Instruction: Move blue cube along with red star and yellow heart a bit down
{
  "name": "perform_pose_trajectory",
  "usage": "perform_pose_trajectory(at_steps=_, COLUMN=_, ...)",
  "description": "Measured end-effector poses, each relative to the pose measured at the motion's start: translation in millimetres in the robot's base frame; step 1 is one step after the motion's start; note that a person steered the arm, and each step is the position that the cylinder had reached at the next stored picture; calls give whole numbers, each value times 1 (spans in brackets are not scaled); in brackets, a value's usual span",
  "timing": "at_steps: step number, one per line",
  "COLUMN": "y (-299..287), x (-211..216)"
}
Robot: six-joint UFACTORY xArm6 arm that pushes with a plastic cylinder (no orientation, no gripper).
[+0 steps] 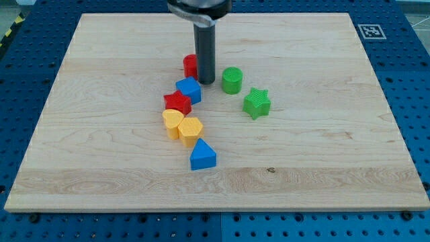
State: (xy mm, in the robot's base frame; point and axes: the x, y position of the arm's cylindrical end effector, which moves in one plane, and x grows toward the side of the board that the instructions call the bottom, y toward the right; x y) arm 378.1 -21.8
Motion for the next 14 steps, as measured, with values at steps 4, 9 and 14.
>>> perform_pose_trajectory(at_steps=4, y=-42, x=0)
perform_pose_trajectory(at_steps=9, y=26, x=28)
perform_pose_trajectory(at_steps=14, y=-33, x=11)
